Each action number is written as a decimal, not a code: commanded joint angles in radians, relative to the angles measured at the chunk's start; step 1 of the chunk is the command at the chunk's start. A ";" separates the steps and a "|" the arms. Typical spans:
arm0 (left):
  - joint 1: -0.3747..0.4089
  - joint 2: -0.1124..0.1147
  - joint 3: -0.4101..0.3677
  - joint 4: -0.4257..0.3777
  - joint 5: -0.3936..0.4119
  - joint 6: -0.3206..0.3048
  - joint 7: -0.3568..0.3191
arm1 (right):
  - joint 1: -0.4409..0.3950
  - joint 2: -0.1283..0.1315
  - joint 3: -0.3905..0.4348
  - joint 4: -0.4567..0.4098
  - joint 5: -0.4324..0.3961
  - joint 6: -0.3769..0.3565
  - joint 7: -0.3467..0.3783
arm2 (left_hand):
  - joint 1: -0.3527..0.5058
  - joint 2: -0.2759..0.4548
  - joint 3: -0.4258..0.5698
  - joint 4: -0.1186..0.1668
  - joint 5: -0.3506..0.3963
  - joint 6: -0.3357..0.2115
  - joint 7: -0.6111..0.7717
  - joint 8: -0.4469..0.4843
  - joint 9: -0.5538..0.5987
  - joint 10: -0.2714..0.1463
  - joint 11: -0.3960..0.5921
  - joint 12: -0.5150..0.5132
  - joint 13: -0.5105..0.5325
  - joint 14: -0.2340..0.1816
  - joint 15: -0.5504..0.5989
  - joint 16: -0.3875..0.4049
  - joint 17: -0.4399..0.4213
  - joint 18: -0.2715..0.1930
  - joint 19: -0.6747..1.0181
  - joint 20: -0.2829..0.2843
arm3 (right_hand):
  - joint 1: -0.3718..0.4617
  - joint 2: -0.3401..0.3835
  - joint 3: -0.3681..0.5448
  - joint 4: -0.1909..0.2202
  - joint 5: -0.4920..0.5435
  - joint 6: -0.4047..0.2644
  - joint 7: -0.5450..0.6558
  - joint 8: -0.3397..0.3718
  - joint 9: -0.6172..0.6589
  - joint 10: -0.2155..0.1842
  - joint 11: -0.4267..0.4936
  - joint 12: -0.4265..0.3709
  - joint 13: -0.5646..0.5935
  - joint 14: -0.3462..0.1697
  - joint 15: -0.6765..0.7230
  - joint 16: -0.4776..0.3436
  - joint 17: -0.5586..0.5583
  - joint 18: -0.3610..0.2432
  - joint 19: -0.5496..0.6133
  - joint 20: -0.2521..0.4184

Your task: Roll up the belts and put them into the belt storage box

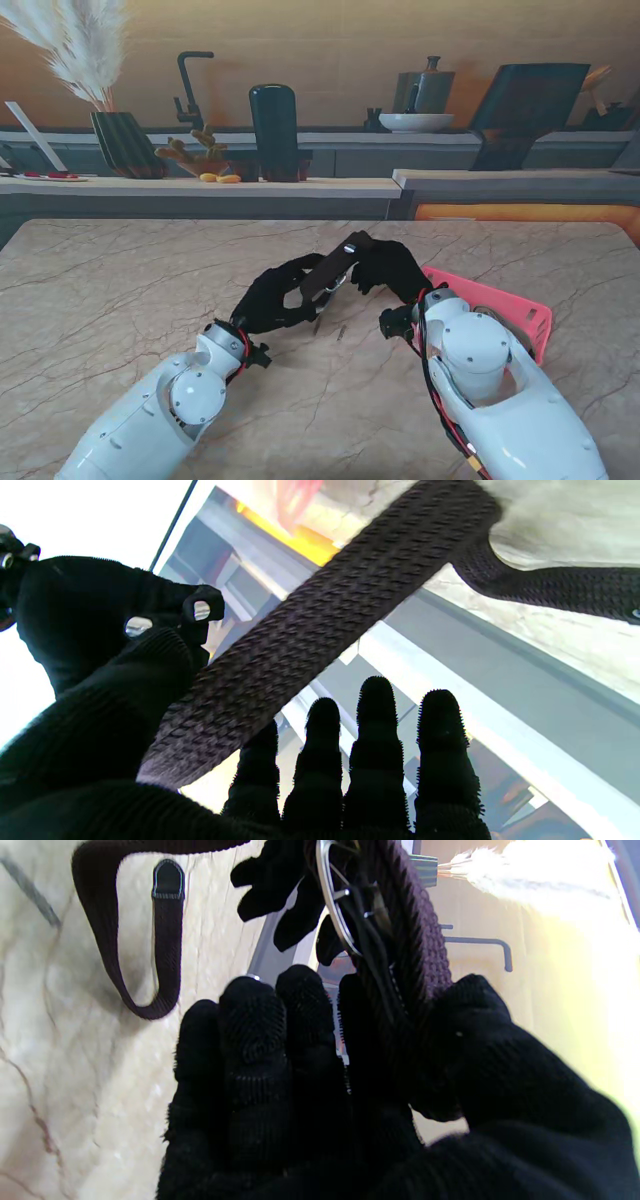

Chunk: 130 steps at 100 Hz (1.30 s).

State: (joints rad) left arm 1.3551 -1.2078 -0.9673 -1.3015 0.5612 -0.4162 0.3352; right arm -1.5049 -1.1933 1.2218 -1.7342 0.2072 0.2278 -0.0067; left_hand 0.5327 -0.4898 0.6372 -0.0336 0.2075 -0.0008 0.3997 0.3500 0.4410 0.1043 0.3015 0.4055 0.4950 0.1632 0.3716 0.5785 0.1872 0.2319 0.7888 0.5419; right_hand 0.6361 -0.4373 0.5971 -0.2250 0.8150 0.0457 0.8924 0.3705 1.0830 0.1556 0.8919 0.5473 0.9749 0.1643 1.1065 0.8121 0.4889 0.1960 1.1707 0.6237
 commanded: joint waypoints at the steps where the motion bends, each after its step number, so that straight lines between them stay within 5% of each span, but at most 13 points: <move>1: -0.005 0.017 -0.005 0.004 -0.022 -0.004 -0.003 | 0.003 -0.011 -0.004 -0.003 0.000 0.004 0.000 | -0.047 -0.033 0.018 -0.041 -0.055 -0.042 -0.057 -0.029 -0.050 -0.023 -0.034 -0.024 -0.041 -0.036 -0.041 -0.031 -0.015 -0.048 -0.048 -0.026 | 0.133 0.088 0.065 0.022 0.011 -0.224 0.095 0.041 -0.008 0.026 0.030 0.016 -0.012 -0.035 0.039 0.020 0.000 -0.036 0.045 0.024; 20: -0.025 0.009 0.013 0.030 -0.027 0.024 0.016 | 0.020 -0.025 -0.023 0.017 0.082 0.027 -0.008 | -0.079 -0.024 0.013 -0.048 -0.063 -0.053 -0.202 -0.108 -0.151 -0.014 -0.062 -0.067 -0.133 -0.045 -0.108 -0.086 -0.063 -0.106 -0.150 -0.089 | 0.133 0.091 0.057 0.025 0.012 -0.227 0.093 0.044 -0.009 0.023 0.032 0.018 -0.011 -0.037 0.042 0.023 0.002 -0.037 0.048 0.028; 39: -0.042 -0.017 0.049 0.058 -0.057 0.063 0.072 | 0.032 -0.047 -0.054 0.029 0.160 0.053 -0.051 | -0.067 0.018 -0.014 -0.043 -0.075 0.002 -0.411 -0.134 -0.244 0.005 -0.039 -0.099 -0.208 -0.047 -0.104 -0.124 -0.106 -0.156 -0.158 -0.144 | 0.133 0.090 0.056 0.031 0.011 -0.224 0.089 0.044 -0.004 0.023 0.034 0.019 -0.005 -0.037 0.043 0.025 0.006 -0.036 0.051 0.033; 63: -0.045 -0.032 0.068 0.067 -0.067 0.059 0.110 | 0.056 -0.070 -0.098 0.062 0.255 0.084 -0.075 | -0.083 0.048 -0.052 -0.046 -0.074 0.046 -0.430 -0.241 -0.248 0.018 -0.057 -0.121 -0.238 -0.047 -0.068 -0.139 -0.127 -0.177 -0.127 -0.185 | 0.127 0.086 0.059 0.035 0.011 -0.222 0.086 0.039 -0.012 0.029 0.057 0.031 -0.008 -0.041 0.066 0.036 0.004 -0.036 0.061 0.039; 105: -0.030 -0.051 0.062 0.064 -0.107 0.015 0.146 | 0.117 -0.071 -0.155 0.161 0.253 0.102 -0.006 | -0.188 0.058 -0.032 -0.094 -0.072 -0.011 -0.444 -0.310 -0.255 -0.004 -0.085 -0.128 -0.262 -0.069 -0.055 -0.142 -0.141 -0.208 -0.133 -0.199 | 0.073 0.024 0.114 0.013 0.058 -0.257 0.067 -0.031 -0.159 0.070 0.148 0.132 -0.137 -0.043 0.153 0.128 -0.107 -0.051 0.059 0.084; 113: -0.025 -0.052 0.059 0.057 -0.112 0.015 0.147 | 0.126 -0.067 -0.162 0.176 0.257 0.113 0.030 | -0.180 0.105 -0.025 -0.094 -0.072 -0.011 -0.441 -0.314 -0.253 -0.004 -0.083 -0.124 -0.262 -0.071 -0.051 -0.141 -0.140 -0.212 -0.131 -0.199 | 0.065 0.021 0.118 0.011 0.061 -0.262 0.064 -0.040 -0.193 0.079 0.136 0.135 -0.178 -0.037 0.139 0.132 -0.145 -0.051 0.039 0.087; 128: -0.014 -0.055 0.054 0.042 -0.120 0.018 0.156 | 0.140 -0.064 -0.173 0.199 0.293 0.145 0.080 | -0.006 0.300 -0.273 -0.071 -0.071 -0.006 -0.433 -0.309 -0.249 -0.012 -0.073 -0.114 -0.262 -0.080 -0.028 -0.134 -0.145 -0.222 -0.103 -0.191 | 0.063 0.013 0.134 0.023 0.065 -0.238 0.064 -0.055 -0.239 0.098 0.096 0.130 -0.239 -0.013 0.096 0.133 -0.202 -0.042 -0.005 0.099; 130: -0.012 -0.055 0.053 0.039 -0.123 0.018 0.155 | 0.143 -0.062 -0.176 0.203 0.292 0.148 0.090 | 0.051 0.344 -0.373 -0.061 -0.072 -0.007 -0.434 -0.294 -0.249 -0.014 -0.069 -0.113 -0.263 -0.081 -0.026 -0.136 -0.146 -0.223 -0.102 -0.191 | 0.062 0.014 0.136 0.026 0.064 -0.233 0.064 -0.056 -0.243 0.101 0.086 0.127 -0.245 -0.009 0.086 0.131 -0.207 -0.042 -0.013 0.102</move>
State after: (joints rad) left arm 1.3325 -1.2502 -0.9118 -1.2381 0.4478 -0.3941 0.4856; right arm -1.3627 -1.2530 1.0619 -1.5402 0.5034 0.3656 0.0564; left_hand 0.4909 -0.2787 0.3850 -0.1002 0.1562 0.0203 0.0078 0.0481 0.2162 0.1162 0.2447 0.2898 0.2519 0.1250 0.3327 0.4467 0.0554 0.0614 0.6673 0.3532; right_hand 0.6184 -0.4258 0.5830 -0.2262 0.8052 0.0104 0.8928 0.3235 0.8520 0.2169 0.9855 0.6640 0.7677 0.1724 1.2101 0.9321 0.2975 0.1732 1.1707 0.6978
